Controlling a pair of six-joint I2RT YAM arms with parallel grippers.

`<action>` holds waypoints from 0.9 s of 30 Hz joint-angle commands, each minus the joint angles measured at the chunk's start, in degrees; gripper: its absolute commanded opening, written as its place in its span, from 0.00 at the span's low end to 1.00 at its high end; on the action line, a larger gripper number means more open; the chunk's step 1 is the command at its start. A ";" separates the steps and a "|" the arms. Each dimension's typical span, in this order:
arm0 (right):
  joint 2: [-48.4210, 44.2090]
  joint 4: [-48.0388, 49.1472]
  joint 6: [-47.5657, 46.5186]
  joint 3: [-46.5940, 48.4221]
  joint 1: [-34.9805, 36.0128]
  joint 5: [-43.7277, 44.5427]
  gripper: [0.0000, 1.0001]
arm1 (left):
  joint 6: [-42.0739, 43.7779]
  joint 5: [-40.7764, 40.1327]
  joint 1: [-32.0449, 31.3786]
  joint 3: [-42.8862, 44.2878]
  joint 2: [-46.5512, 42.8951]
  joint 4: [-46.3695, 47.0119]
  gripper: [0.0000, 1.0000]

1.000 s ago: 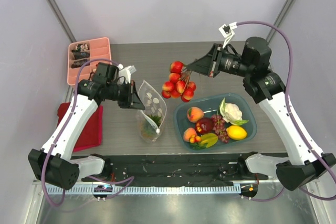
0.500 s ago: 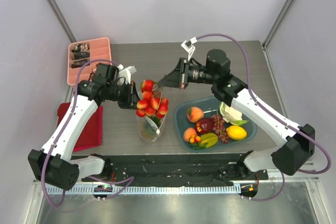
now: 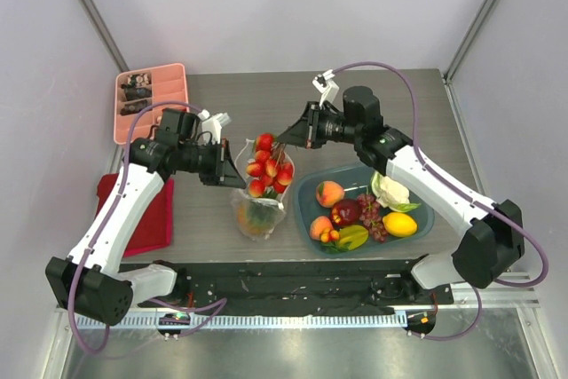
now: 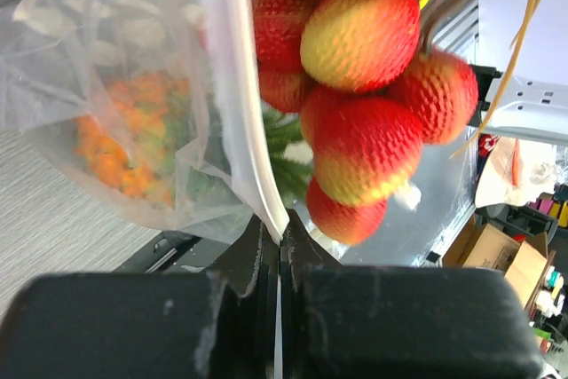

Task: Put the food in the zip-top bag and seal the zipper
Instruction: Place the fake fruit in the zipper food storage bag.

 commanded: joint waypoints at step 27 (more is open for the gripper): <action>2.52 -11.47 -34.96 11.66 23.73 27.42 0.01 | 0.61 6.11 0.23 0.84 0.04 4.00 0.00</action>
